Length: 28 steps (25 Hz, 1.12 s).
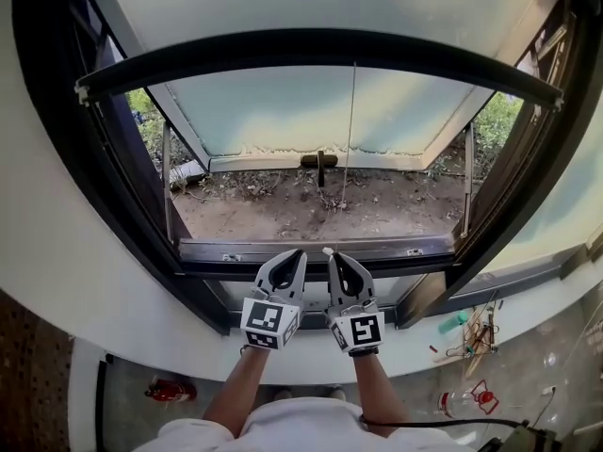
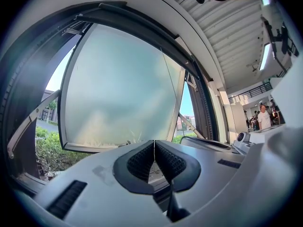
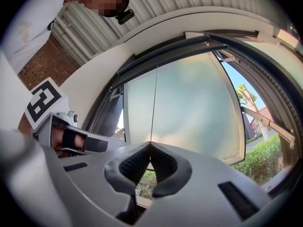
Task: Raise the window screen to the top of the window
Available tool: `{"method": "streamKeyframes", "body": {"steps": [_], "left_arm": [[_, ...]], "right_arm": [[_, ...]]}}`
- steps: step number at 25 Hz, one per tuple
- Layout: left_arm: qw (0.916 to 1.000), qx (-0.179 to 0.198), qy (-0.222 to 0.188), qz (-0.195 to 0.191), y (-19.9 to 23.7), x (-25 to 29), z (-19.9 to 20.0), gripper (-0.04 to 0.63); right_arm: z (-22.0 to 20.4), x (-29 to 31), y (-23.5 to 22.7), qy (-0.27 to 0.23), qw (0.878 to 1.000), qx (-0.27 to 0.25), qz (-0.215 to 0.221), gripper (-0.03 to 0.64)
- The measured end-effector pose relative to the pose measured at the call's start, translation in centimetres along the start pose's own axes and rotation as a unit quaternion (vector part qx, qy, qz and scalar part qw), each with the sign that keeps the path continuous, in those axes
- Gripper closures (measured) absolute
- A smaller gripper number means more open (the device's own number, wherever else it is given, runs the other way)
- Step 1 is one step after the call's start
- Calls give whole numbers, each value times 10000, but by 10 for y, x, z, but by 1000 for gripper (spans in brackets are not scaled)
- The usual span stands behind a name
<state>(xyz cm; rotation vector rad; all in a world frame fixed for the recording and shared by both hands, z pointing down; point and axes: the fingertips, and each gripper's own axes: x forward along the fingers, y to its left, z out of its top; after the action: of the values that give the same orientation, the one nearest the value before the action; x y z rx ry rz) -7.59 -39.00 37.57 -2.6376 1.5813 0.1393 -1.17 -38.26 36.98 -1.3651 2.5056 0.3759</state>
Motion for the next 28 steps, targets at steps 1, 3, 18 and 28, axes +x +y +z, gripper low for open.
{"method": "streamKeyframes", "body": {"steps": [1,3,18,28], "left_arm": [[10000,2,-15,-8,-1,0,2,589],[10000,16,-39,-16,-1,1,4,589],[9997,21,-261,-8,2,-2,24,589],[9992,-12,-390,-22,1,-9,35,589]], "right_arm": [[3,0,0,-10,10000,-20,9,614],[6,1,0,0,10000,-45,16,614],[82,9,-3,-793,9968,5,91,613],[146,26,-6,-1356,9904,-85,264,612]]}}
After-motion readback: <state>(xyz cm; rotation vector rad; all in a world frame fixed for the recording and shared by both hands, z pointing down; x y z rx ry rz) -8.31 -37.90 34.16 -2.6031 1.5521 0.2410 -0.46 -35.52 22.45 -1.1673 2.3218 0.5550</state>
